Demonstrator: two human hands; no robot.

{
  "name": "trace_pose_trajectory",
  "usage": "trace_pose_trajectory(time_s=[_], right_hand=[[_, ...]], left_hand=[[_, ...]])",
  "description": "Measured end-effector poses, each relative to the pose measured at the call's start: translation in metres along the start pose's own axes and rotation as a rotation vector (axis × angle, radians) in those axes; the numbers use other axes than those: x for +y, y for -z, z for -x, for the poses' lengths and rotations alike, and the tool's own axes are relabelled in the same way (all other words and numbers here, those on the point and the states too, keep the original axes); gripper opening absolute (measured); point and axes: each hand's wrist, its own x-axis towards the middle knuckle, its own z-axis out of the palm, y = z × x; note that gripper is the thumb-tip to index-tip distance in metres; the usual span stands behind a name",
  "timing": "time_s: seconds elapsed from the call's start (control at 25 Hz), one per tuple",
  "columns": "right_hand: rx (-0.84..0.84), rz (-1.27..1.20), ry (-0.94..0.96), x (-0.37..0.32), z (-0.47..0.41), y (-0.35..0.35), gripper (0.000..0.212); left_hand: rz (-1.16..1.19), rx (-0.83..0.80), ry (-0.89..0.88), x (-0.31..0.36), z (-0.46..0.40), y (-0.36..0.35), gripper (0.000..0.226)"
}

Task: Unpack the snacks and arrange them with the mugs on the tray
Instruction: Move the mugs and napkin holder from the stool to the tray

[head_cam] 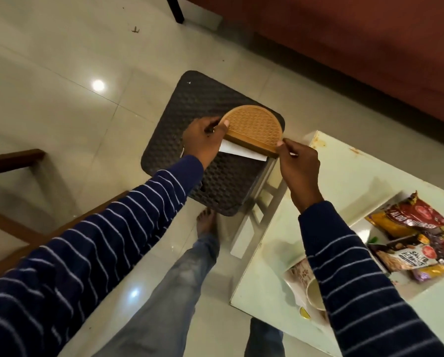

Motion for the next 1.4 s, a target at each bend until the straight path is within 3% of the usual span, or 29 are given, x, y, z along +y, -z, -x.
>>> trace_pose_trajectory(time_s=[0.2,0.36,0.52,0.72,0.84,0.92,1.04,1.12,1.4], right_hand=[[0.036,-0.058,-0.032,-0.006,-0.004,-0.011,0.016],[0.084,-0.156,-0.043,-0.015,0.006,-0.004,0.026],[0.026,-0.193,0.015,-0.002,0.032,0.034,0.032],[0.033,-0.150,0.128,0.041,0.072,0.107,0.019],[0.052,-0.227,0.140,0.079,0.096,0.154,0.043],[0.050,-0.115,0.155,0.108,0.113,0.183,0.059],[0.107,0.099,0.175,0.159,0.142,0.219,0.062],[0.173,0.139,0.154,0.195,0.163,0.232,0.060],[0.247,0.025,-0.043,0.287,0.200,0.229,0.058]], left_hand=[[0.074,0.040,-0.016,0.001,-0.004,0.002,0.025],[0.090,0.078,-0.188,0.010,0.007,0.017,0.016],[0.089,-0.161,-0.372,0.022,0.021,0.033,0.020],[0.033,-0.484,-0.464,0.047,0.059,0.010,0.023],[0.013,-0.589,-0.494,0.065,0.094,-0.023,0.040],[0.023,-0.682,-0.502,0.075,0.120,-0.049,0.058],[-0.122,-0.800,-0.595,0.082,0.158,-0.098,0.071],[-0.305,-0.807,-0.710,0.080,0.180,-0.131,0.066],[-0.679,-0.922,-0.819,0.064,0.225,-0.211,0.054]])
